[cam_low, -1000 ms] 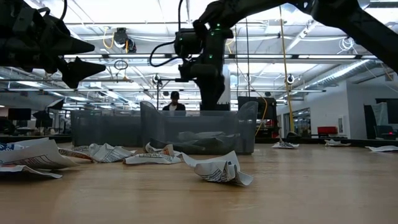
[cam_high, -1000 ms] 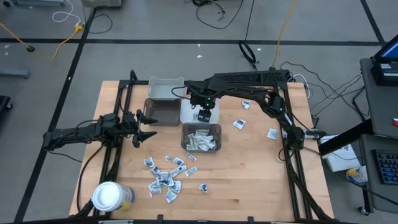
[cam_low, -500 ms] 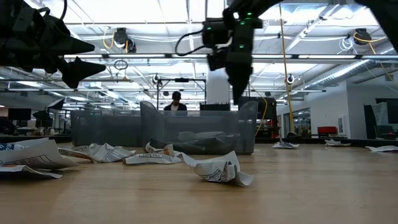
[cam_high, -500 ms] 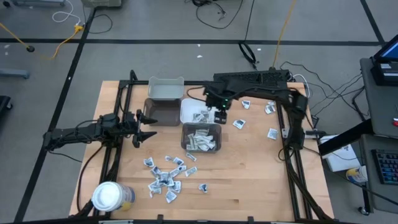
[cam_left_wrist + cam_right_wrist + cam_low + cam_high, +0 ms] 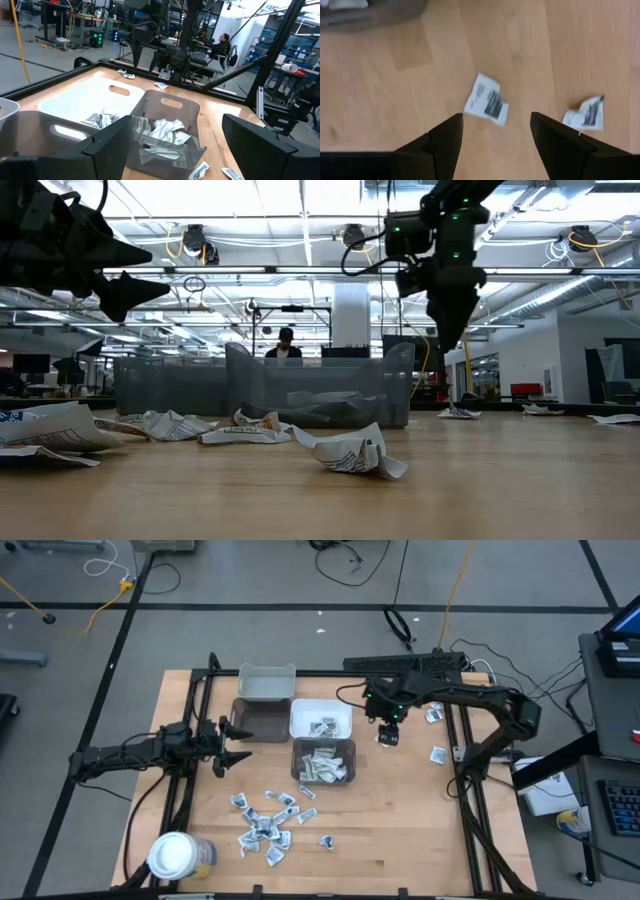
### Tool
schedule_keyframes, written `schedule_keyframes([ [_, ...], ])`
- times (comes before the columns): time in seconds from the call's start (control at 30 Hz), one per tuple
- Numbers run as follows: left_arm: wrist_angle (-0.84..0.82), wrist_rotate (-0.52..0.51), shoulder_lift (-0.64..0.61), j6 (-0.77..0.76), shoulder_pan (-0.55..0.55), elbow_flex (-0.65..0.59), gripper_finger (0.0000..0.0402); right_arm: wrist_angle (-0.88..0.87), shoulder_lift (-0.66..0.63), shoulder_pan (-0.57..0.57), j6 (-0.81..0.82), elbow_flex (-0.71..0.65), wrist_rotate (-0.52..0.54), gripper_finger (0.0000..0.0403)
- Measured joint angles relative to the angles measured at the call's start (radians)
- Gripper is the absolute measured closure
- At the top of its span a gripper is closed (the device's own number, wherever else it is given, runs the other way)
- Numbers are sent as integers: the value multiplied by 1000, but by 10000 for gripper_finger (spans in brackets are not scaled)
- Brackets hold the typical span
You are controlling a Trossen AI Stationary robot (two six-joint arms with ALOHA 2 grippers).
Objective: Pick & Place First Aid Supplies
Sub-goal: Put the gray towelette pack into the white bin
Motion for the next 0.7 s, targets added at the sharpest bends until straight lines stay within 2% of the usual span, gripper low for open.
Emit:
schedule_keyframes([
  [0.17, 0, 0, 0, 0, 0, 0, 91, 1, -52, -17, 57, -38, 12, 177],
  [0.43, 0, 0, 0, 0, 0, 0, 91, 0, -53, -39, 302, -38, 77, 177],
  [0.7, 0, 0, 0, 0, 0, 0, 91, 70, -53, -37, 322, -85, 65, 177],
])
